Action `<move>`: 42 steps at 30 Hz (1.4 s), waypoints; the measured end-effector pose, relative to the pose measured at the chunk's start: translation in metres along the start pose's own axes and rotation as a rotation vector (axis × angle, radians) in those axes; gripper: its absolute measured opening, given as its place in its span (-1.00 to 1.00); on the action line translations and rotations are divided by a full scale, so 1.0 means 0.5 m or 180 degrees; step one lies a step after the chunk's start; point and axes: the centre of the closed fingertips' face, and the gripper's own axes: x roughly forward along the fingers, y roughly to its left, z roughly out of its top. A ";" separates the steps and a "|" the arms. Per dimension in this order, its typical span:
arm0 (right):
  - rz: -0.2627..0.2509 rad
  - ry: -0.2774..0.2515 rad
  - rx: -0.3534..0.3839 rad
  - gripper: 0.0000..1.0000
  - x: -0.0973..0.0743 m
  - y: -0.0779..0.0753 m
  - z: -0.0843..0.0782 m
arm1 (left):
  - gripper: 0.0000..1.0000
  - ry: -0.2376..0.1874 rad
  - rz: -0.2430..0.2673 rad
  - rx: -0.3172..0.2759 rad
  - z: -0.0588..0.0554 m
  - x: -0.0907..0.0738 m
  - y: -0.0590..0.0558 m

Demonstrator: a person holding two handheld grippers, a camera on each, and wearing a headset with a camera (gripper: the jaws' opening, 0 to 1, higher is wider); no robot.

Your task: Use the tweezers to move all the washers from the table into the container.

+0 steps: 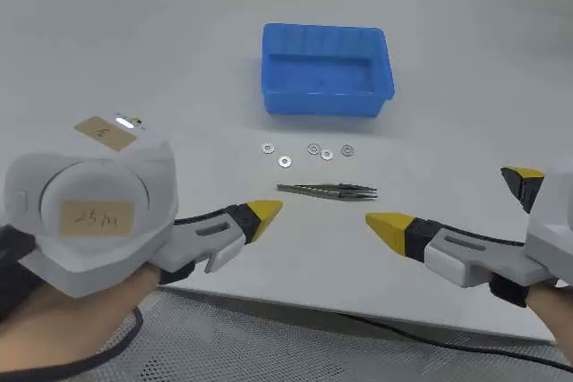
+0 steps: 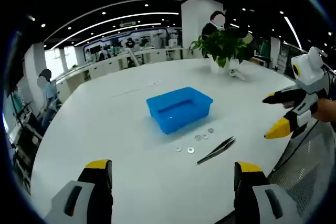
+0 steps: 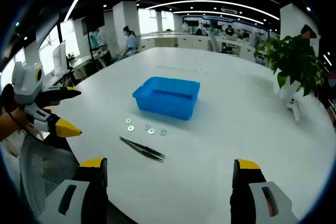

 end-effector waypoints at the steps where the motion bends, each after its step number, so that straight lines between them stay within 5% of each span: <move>1: 0.0003 0.0002 -0.0005 0.96 0.000 0.000 0.000 | 0.98 0.0003 0.0003 0.0000 -0.001 0.000 0.001; 42: -0.0040 -0.0017 0.0024 0.95 -0.002 -0.013 -0.002 | 0.98 0.0032 0.0026 0.0041 -0.005 -0.004 0.002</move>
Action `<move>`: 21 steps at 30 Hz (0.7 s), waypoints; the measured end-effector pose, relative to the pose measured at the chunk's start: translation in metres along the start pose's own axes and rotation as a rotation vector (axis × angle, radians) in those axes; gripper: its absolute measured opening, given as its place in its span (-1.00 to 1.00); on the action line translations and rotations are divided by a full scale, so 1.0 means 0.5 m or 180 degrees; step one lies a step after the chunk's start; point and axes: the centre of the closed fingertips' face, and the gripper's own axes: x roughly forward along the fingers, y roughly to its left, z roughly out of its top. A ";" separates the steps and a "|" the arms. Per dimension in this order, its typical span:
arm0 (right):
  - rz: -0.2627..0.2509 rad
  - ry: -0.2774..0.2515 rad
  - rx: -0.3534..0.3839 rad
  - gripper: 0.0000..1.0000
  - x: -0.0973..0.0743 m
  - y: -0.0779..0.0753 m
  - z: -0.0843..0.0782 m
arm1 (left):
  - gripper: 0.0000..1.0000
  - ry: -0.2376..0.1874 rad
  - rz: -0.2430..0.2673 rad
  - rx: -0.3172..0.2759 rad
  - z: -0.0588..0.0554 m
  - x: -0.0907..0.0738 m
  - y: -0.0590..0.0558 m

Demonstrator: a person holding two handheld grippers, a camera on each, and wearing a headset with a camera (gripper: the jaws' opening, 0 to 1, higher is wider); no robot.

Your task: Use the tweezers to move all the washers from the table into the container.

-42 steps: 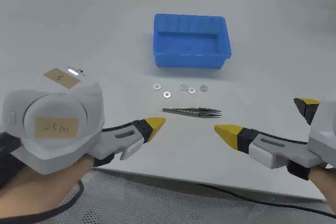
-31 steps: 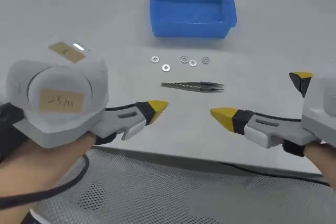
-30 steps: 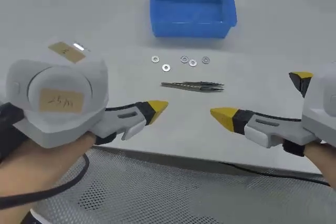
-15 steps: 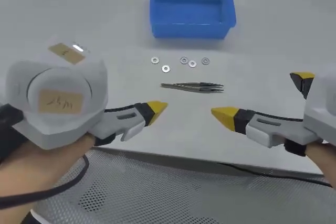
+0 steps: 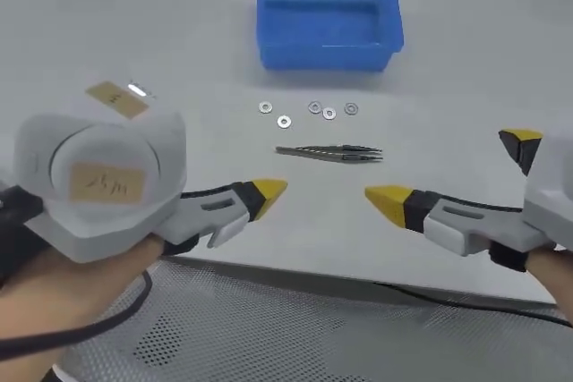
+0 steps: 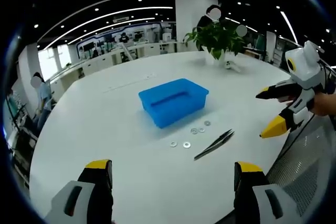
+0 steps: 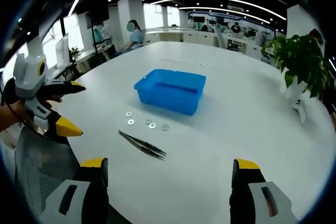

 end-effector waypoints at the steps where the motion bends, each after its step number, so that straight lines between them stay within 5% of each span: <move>1: -0.0003 -0.0003 0.0003 0.95 0.000 -0.001 0.001 | 0.98 0.0004 -0.0004 0.0007 0.000 0.001 0.000; 13: 0.0006 -0.0011 0.0067 0.95 0.001 -0.007 0.000 | 0.79 0.0016 -0.0077 0.0057 0.003 0.014 -0.005; 21: 0.0013 -0.0020 0.0199 0.64 -0.002 -0.016 0.003 | 0.62 0.0066 -0.0224 0.0203 0.001 0.032 -0.021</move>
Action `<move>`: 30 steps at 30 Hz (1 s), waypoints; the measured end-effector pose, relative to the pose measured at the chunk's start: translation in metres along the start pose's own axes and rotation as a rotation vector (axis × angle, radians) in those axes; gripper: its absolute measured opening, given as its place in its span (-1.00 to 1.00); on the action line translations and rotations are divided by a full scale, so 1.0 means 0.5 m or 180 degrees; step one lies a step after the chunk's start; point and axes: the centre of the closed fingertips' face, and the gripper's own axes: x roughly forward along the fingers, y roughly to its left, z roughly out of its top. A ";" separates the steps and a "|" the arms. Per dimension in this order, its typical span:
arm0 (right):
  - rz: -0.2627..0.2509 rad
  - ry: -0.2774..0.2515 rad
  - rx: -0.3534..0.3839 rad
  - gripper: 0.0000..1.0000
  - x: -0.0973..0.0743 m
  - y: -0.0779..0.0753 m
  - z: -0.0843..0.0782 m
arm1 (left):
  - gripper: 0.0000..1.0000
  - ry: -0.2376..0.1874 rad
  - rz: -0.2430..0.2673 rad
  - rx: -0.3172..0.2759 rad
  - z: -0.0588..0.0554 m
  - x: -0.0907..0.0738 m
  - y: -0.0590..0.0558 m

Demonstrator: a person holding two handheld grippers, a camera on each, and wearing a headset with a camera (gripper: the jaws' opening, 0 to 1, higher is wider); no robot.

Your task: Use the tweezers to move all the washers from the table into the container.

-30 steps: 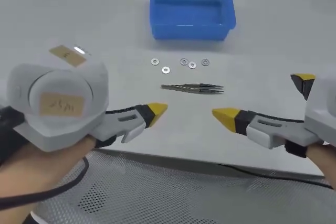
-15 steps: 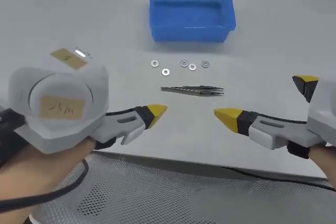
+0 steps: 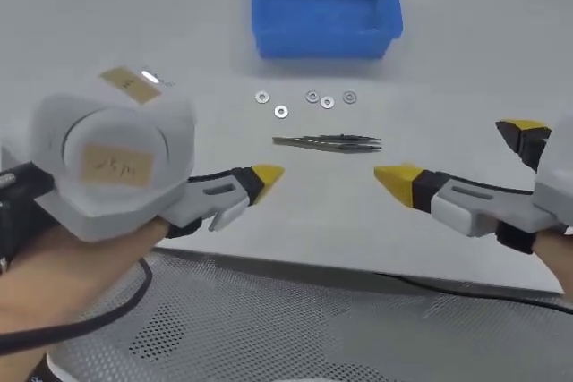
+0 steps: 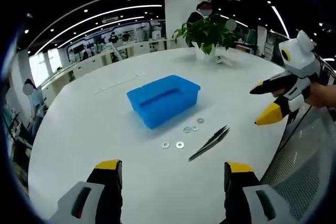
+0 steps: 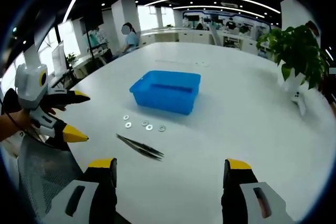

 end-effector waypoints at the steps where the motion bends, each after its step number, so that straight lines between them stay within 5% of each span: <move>1: 0.0000 -0.0011 0.0007 0.64 0.000 -0.001 0.001 | 0.60 0.0008 -0.0013 0.0017 0.001 0.002 -0.001; 15: -0.0013 -0.0029 -0.0019 0.67 0.001 -0.006 -0.001 | 0.50 -0.0007 -0.0150 0.0167 0.010 0.028 -0.008; 23: 0.0065 0.0033 -0.0046 0.41 -0.001 0.000 -0.008 | -0.21 0.0214 -0.0664 0.0440 -0.005 0.059 -0.038; 27: 0.0122 0.0073 -0.0098 0.30 0.000 0.010 -0.011 | -0.53 0.0165 -0.0781 0.0575 0.001 0.080 -0.046; 30: 0.0153 0.0092 -0.0131 0.23 0.001 0.018 -0.010 | -0.67 0.0258 -0.0897 0.0680 -0.008 0.095 -0.054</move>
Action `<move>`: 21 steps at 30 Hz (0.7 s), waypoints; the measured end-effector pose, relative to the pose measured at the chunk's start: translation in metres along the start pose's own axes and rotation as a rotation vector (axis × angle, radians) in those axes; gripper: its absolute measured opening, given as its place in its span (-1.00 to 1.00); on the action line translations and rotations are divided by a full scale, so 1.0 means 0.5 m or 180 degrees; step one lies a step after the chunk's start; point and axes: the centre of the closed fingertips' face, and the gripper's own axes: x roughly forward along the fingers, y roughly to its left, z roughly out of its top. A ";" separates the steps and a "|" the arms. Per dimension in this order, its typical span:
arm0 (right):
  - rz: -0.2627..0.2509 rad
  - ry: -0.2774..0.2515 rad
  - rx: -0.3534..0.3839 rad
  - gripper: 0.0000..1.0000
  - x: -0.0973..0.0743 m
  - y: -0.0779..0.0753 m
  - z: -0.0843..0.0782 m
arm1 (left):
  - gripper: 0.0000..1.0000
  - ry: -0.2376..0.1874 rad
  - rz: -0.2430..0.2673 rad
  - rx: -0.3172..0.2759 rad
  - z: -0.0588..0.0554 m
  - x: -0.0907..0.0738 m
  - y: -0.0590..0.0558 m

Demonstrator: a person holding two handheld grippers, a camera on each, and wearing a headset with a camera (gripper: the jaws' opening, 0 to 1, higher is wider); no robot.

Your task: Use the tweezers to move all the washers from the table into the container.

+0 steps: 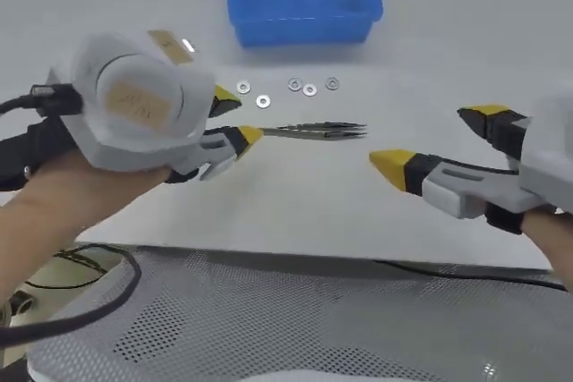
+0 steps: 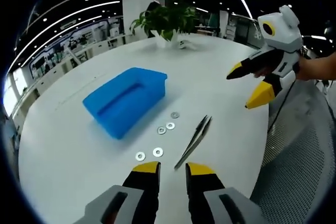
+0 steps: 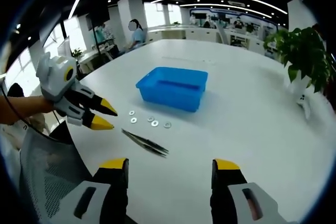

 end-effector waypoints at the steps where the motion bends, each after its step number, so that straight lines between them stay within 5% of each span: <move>1: 0.0022 0.0001 -0.0018 0.22 0.001 0.004 0.002 | -0.70 0.0022 -0.0066 0.0048 -0.002 0.004 -0.004; 16: 0.0231 0.0063 -0.0300 -0.22 0.006 0.035 0.013 | -0.91 0.0278 -0.0399 0.0412 -0.031 0.052 -0.032; 21: 0.0369 0.0064 -0.0479 -0.28 0.013 0.057 0.023 | -1.00 0.0279 -0.0515 0.0786 -0.028 0.057 -0.047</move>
